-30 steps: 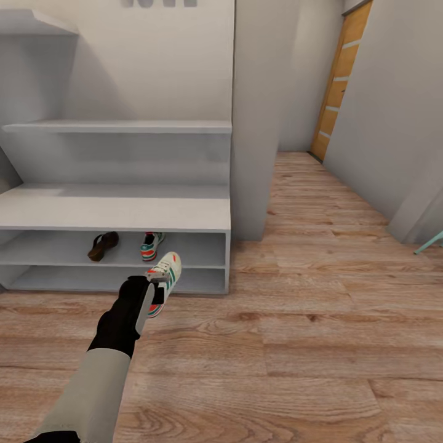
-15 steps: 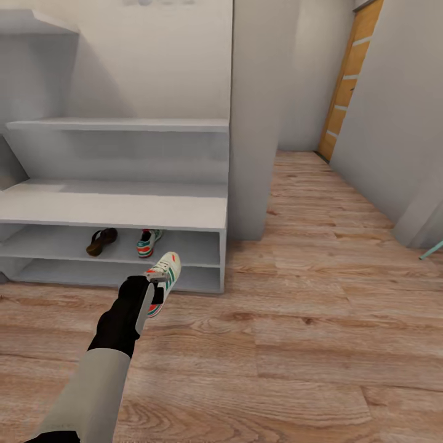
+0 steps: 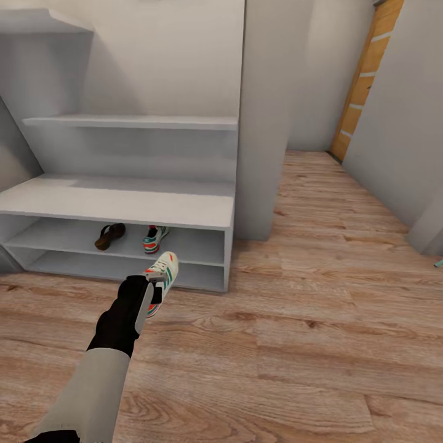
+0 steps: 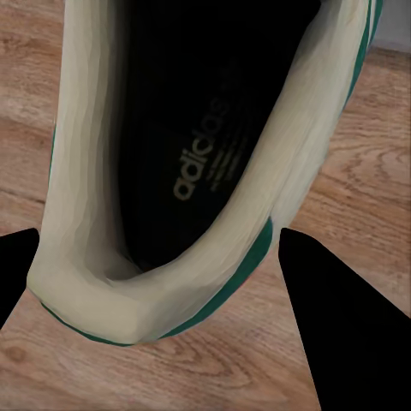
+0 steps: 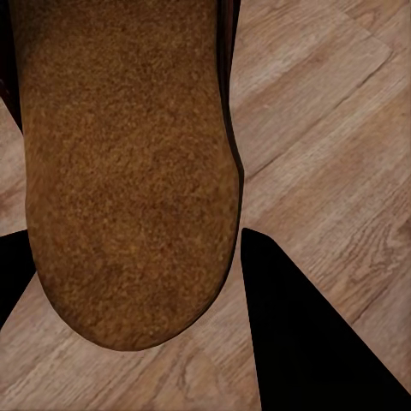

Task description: Pick up the two gym shoes and the two sandals from the corridor floor and place them onto the hallstand (shoe rack) in the corridor, making sure they are on the rack and not on the floor. Arrange them so the two gym shoes are next to each other and the two sandals are next to each other.

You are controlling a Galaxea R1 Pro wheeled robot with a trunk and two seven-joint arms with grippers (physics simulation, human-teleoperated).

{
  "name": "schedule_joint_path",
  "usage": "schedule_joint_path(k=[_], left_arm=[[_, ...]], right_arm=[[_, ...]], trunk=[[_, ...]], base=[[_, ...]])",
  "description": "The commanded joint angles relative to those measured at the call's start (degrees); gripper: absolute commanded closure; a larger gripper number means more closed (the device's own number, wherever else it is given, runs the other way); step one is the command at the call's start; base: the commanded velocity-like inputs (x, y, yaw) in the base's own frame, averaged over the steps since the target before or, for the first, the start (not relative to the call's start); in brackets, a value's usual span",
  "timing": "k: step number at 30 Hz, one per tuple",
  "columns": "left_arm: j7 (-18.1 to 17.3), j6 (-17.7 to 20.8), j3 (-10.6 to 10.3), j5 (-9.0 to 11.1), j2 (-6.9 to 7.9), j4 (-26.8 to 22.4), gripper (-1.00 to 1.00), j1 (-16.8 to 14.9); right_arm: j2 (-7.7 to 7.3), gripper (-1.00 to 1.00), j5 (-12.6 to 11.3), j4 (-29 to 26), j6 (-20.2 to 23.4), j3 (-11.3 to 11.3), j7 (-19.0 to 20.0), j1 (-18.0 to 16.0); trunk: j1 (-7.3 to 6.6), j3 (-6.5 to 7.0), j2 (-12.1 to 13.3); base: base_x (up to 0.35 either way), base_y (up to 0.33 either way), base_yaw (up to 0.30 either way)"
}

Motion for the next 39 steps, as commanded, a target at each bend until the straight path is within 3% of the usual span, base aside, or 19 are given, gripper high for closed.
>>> schedule_joint_path(k=[1, 21, 33, 39], left_arm=[[0.11, -0.01, 0.01, 0.08, 0.0, 0.03, 1.0, -0.05], [0.5, -0.01, -0.45, -0.01, 0.01, 0.09, 1.0, -0.15], [0.49, -0.01, -0.34, 0.09, 0.01, 0.84, 1.0, -0.15], [0.51, -0.01, -0.34, 0.12, 0.01, 0.86, 1.0, -0.15]], right_arm=[[0.01, 1.0, -0.19, 0.0, 0.01, -0.02, -0.17, 0.0], [0.02, 1.0, -0.19, 0.0, 0.01, -0.02, -0.17, 0.0], [0.03, 1.0, -0.19, 0.0, -0.01, 0.0, -0.17, 0.0], [0.0, 1.0, -0.19, 0.0, 0.01, 0.0, -0.17, 0.0]], trunk=[[0.0, 0.0, 0.0], [0.0, 0.0, 0.0], [0.0, 0.0, 0.0], [0.0, 0.0, 0.0]], base=[[0.0, -0.001, 0.003], [0.075, -0.051, 0.0], [0.286, 0.063, 0.0], [0.067, 0.014, 0.0]])
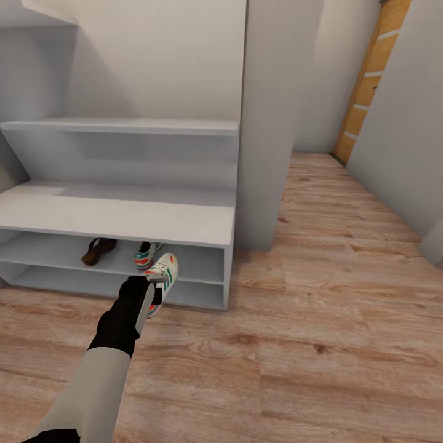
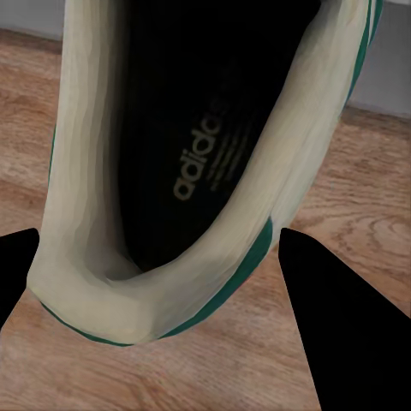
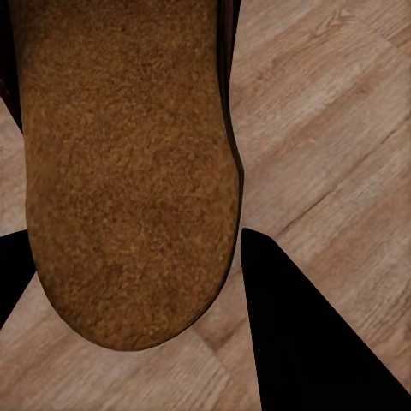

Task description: Pick up the two gym shoes and the two sandals from the corridor floor and place them onto the hallstand (shoe rack) in the corridor, making sure they are on the rack and not on the floor. Arrange them so the two gym shoes are next to each other and the two sandals are next to each other.

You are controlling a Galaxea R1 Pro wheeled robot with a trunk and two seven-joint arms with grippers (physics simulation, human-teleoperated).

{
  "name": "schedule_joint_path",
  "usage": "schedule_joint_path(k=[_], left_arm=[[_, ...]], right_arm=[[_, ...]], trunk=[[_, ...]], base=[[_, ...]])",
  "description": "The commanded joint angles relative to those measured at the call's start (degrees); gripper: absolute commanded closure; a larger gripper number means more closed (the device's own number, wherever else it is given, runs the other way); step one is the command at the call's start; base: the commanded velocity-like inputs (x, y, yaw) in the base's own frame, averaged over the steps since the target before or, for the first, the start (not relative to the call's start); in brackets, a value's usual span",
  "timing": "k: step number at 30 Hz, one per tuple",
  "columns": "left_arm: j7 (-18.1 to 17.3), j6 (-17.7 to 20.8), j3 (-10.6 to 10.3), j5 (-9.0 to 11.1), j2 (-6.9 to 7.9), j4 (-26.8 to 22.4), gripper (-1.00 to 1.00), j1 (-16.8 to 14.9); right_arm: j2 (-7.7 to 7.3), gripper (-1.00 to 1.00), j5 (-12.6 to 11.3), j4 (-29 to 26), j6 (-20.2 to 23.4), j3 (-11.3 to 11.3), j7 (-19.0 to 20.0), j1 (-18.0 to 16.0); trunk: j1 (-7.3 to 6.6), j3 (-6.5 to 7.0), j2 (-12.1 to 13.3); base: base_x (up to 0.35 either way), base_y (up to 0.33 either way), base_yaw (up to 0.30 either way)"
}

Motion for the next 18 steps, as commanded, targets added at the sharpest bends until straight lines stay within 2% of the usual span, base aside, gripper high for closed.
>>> schedule_joint_path(k=[1, 8, 12, 18], left_arm=[[-0.08, 0.0, 0.0, -0.01, 0.0, -0.01, 1.0, 0.0], [0.05, 0.0, 0.01, 0.0, 0.0, 0.68, 1.0, 0.0], [0.09, -0.14, 0.12, 0.03, 0.0, 3.15, 1.0, 0.0], [0.1, -0.17, 0.25, 0.08, 0.0, 3.77, 1.0, 0.0]], right_arm=[[0.01, 1.0, -0.19, 0.0, 0.01, 0.0, -0.17, 0.0], [0.03, 1.0, -0.19, 0.0, -0.02, 0.0, -0.17, 0.0], [0.02, 1.0, -0.19, 0.0, -0.02, 0.0, -0.17, 0.0], [0.05, 1.0, -0.19, 0.0, -0.01, 0.0, -0.17, 0.0]], trunk=[[0.0, 0.0, 0.0], [0.0, 0.0, 0.0], [0.0, 0.0, 0.0], [0.0, 0.0, 0.0]], base=[[0.019, 0.002, 0.0], [0.09, 0.001, 0.0], [0.018, 0.0, 0.0], [0.001, 0.0, 0.0]])
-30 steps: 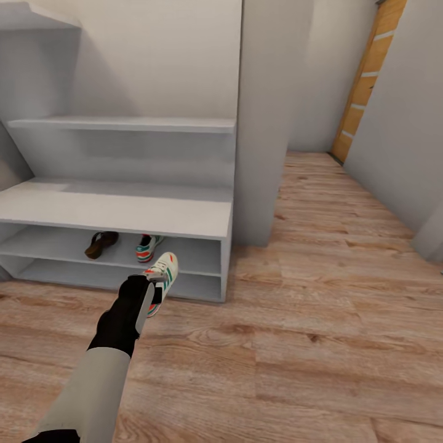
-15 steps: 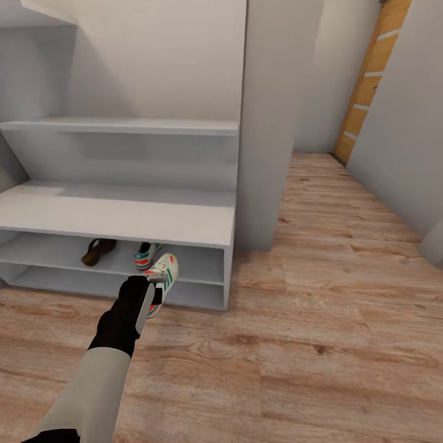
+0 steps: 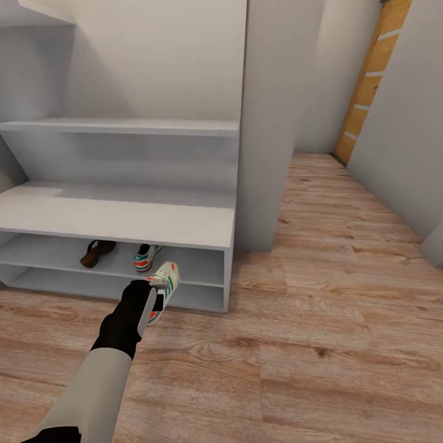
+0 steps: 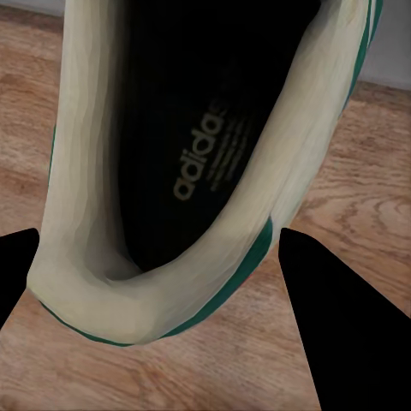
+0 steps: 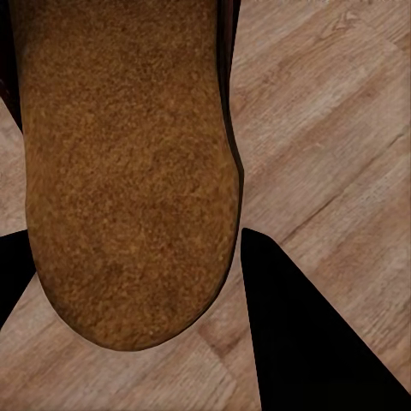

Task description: Pick up the two gym shoes and the two sandals from the corridor floor and place them onto the hallstand (shoe rack) in the corridor, making sure they are on the rack and not on the floor. Arrange them so the two gym shoes are next to each other and the two sandals are next to each other.

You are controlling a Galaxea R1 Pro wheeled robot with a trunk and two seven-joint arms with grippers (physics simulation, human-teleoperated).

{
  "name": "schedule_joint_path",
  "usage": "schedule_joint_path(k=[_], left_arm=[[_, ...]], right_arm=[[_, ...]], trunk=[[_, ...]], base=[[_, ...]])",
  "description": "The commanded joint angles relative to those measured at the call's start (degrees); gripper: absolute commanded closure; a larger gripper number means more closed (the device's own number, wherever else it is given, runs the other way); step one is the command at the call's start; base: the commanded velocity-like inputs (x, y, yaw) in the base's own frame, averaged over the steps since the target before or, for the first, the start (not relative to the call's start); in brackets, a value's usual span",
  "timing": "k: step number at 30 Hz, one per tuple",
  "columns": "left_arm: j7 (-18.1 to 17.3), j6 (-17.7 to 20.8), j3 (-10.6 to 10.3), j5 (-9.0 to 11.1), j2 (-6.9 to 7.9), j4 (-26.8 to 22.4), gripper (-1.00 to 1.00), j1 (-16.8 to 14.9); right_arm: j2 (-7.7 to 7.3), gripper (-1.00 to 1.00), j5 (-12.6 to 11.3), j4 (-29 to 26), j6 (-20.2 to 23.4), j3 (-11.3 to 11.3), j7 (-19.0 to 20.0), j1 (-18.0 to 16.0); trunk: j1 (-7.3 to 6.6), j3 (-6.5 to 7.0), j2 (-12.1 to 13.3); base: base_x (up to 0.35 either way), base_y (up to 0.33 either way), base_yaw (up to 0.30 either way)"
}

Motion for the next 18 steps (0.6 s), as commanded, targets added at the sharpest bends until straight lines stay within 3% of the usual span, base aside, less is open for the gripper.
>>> schedule_joint_path(k=[1, 5, 11, 18], left_arm=[[-0.08, 0.0, 0.01, -0.02, 0.0, 0.01, 1.0, 0.0], [-0.08, 0.0, 0.05, -0.01, 0.0, 0.03, 1.0, 0.0], [-0.08, -0.03, 0.13, 0.0, 0.0, 0.03, 1.0, 0.0], [-0.08, -0.13, 0.22, -0.01, 0.0, 0.03, 1.0, 0.0]], right_arm=[[0.01, 1.0, -0.19, 0.0, 0.0, 0.0, -0.17, 0.0], [0.0, 1.0, -0.19, 0.0, 0.03, 0.0, -0.17, 0.0], [-0.03, 1.0, -0.19, 0.0, 0.0, 0.0, -0.17, 0.0], [-0.05, 1.0, -0.19, 0.0, -0.01, 0.0, -0.17, 0.0]], trunk=[[0.0, 0.0, 0.0], [0.0, 0.0, 0.0], [0.0, 0.0, 0.0], [0.0, 0.0, 0.0]], base=[[0.0, 0.0, 0.0], [0.04, 0.0, 0.0], [0.228, 0.0, 0.0], [0.047, 0.0, 0.0]])
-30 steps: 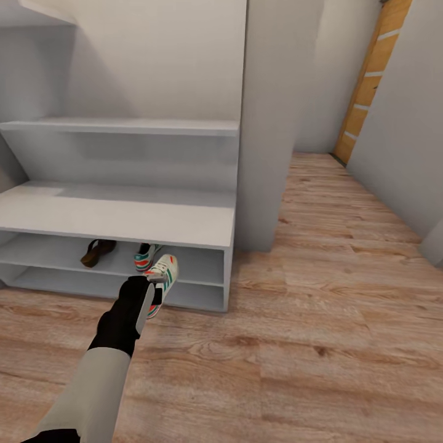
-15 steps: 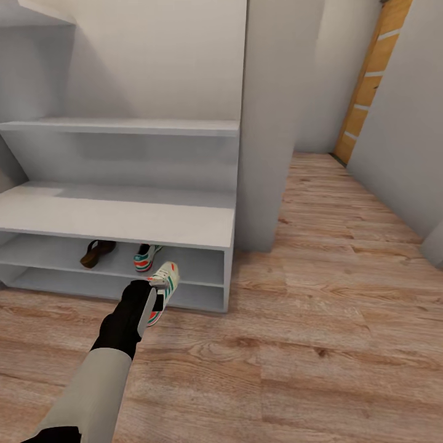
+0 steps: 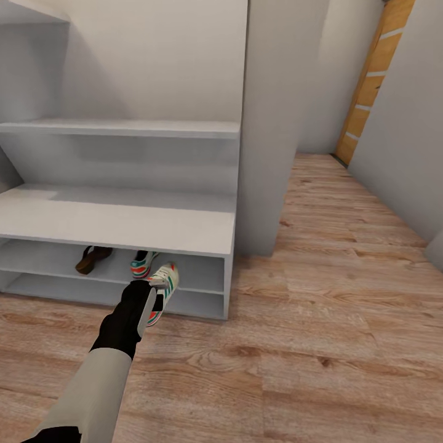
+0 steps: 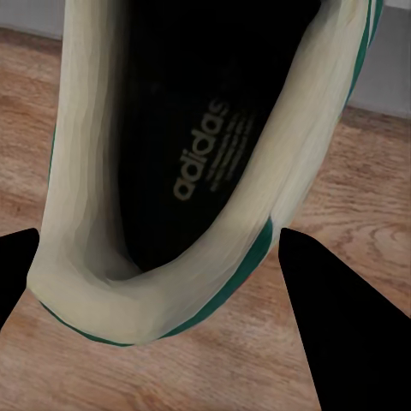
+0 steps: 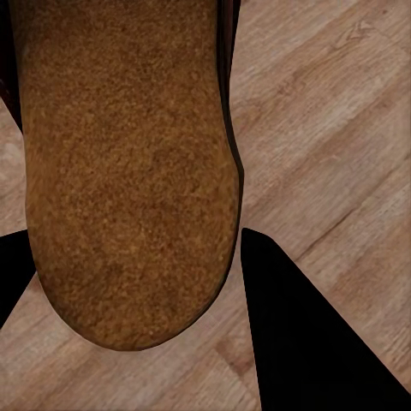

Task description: Pick up the two gym shoes and the two sandals from the corridor floor and place them onto the hallstand (shoe rack) in the corridor, making sure they are on the rack and not on the floor. Arrange them so the two gym shoes are next to each other and the two sandals are next to each other.

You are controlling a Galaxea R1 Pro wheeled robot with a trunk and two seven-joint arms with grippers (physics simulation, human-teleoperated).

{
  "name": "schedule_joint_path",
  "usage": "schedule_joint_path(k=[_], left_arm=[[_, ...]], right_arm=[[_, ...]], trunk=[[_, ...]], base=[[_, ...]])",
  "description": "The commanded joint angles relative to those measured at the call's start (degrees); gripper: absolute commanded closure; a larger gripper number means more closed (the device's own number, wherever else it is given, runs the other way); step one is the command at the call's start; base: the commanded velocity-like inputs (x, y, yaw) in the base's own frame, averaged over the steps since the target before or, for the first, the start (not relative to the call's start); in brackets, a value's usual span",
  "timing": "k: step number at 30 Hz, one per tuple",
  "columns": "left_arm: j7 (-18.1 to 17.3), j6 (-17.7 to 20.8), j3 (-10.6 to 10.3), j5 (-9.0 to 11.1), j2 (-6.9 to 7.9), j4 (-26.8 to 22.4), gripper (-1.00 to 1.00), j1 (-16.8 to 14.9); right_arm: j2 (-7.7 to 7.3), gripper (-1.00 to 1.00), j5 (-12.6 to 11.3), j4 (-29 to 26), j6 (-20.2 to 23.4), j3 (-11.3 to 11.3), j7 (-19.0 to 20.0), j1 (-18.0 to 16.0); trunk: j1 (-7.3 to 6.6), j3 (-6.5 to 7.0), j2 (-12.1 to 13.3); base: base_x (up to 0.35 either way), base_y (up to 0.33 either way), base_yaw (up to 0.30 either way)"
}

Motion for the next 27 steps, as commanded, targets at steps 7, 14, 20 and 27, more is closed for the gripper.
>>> schedule_joint_path(k=[7, 14, 20, 27], left_arm=[[-0.04, -0.11, 0.08, -0.1, -0.01, 0.0, 1.0, 0.0], [1.23, -0.19, 0.08, -0.11, -0.01, 0.04, 1.0, 0.0], [4.14, -0.26, 0.01, -0.06, -0.01, 0.06, 1.0, 0.08], [4.24, -0.39, -0.01, 0.0, -0.01, 0.08, 1.0, 0.09]], right_arm=[[0.02, 1.0, -0.19, 0.0, 0.03, 0.0, -0.17, 0.0], [0.03, 1.0, -0.19, 0.0, 0.0, 0.0, -0.17, 0.0], [0.05, 1.0, -0.19, 0.0, 0.02, 0.0, -0.17, 0.0], [0.03, 1.0, -0.19, 0.0, 0.01, -0.01, -0.17, 0.0]], trunk=[[0.0, 0.0, 0.0], [0.0, 0.0, 0.0], [0.0, 0.0, 0.0], [0.0, 0.0, 0.0]], base=[[0.002, 0.0, 0.0], [0.0, 0.0, 0.0], [0.0, 0.0, 0.0], [0.003, 0.0, 0.0]])
